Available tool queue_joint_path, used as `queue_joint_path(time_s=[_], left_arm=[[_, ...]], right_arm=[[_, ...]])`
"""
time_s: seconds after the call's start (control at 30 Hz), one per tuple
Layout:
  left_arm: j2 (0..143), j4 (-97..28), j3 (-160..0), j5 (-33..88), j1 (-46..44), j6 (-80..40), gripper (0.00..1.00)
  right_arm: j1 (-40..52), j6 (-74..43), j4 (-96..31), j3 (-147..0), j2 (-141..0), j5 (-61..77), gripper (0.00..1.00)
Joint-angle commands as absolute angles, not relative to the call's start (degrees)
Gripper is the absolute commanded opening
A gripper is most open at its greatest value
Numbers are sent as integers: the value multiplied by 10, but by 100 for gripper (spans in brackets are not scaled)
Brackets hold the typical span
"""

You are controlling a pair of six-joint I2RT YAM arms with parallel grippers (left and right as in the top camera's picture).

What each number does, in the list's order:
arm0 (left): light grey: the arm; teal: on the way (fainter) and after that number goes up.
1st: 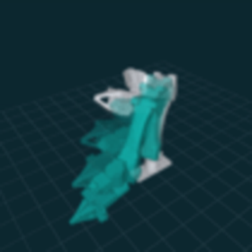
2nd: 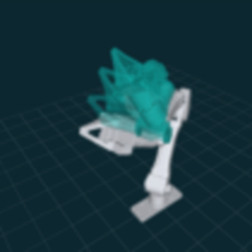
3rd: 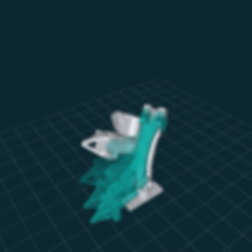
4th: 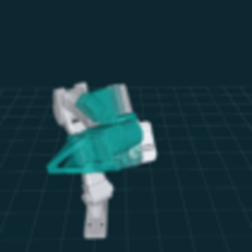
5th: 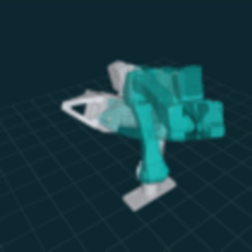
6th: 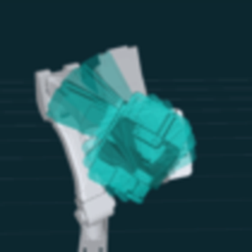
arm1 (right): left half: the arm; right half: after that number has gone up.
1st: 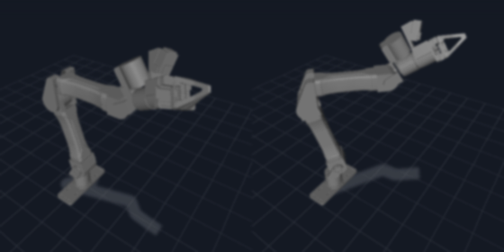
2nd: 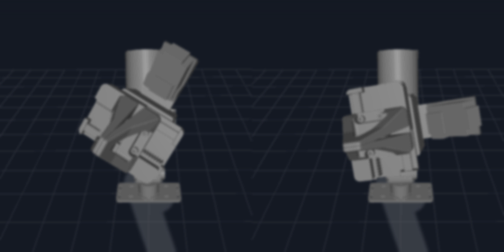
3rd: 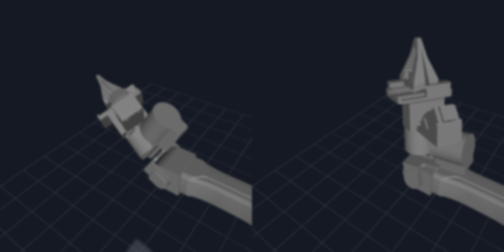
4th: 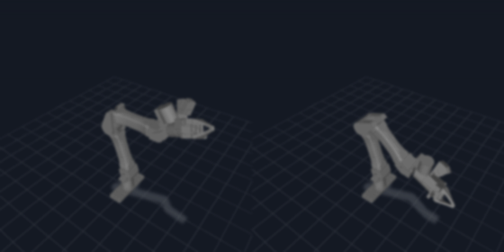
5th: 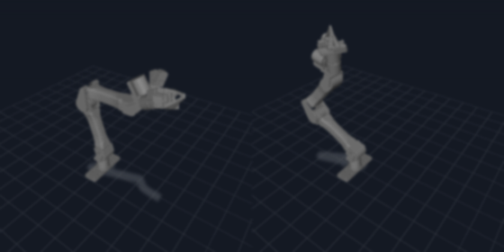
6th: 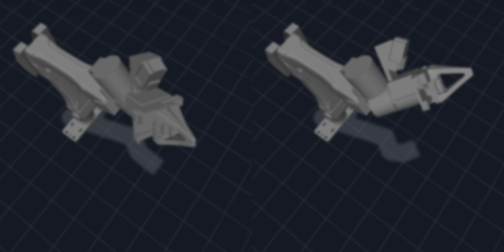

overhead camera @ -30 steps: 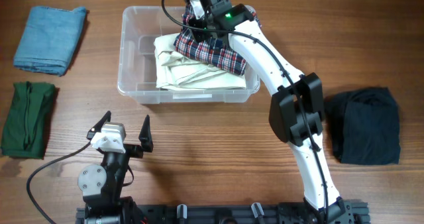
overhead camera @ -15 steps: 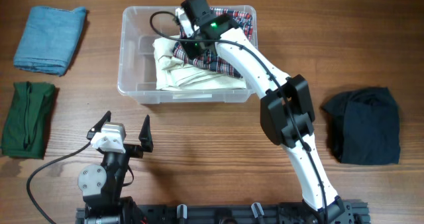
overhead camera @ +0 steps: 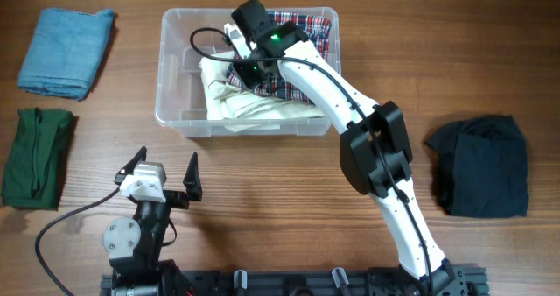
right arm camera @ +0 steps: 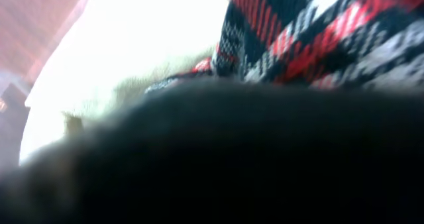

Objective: Pack container
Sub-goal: 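Push the plaid cloth down into the bin with the right gripper, then press the plaid cloth's right side flat with the right gripper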

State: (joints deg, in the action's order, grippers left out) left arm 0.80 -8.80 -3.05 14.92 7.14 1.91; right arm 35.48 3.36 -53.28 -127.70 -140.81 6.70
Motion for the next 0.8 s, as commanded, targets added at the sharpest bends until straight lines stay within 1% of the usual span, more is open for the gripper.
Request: queue_joint_path(time_s=[0.0, 0.33, 0.53, 0.77], left_arm=[[4, -88, -27, 150, 69, 28, 100], [4, -88, -27, 150, 69, 28, 100], [4, -88, -27, 150, 69, 28, 100], [4, -88, -27, 150, 69, 28, 100]], right_arm=[[366, 60, -558, -1280, -1411, 90, 4], [337, 61, -564, -1306, -1328, 28, 4], [298, 60, -560, -1306, -1322, -12, 4], [248, 60, -549, -1306, -1322, -17, 4]])
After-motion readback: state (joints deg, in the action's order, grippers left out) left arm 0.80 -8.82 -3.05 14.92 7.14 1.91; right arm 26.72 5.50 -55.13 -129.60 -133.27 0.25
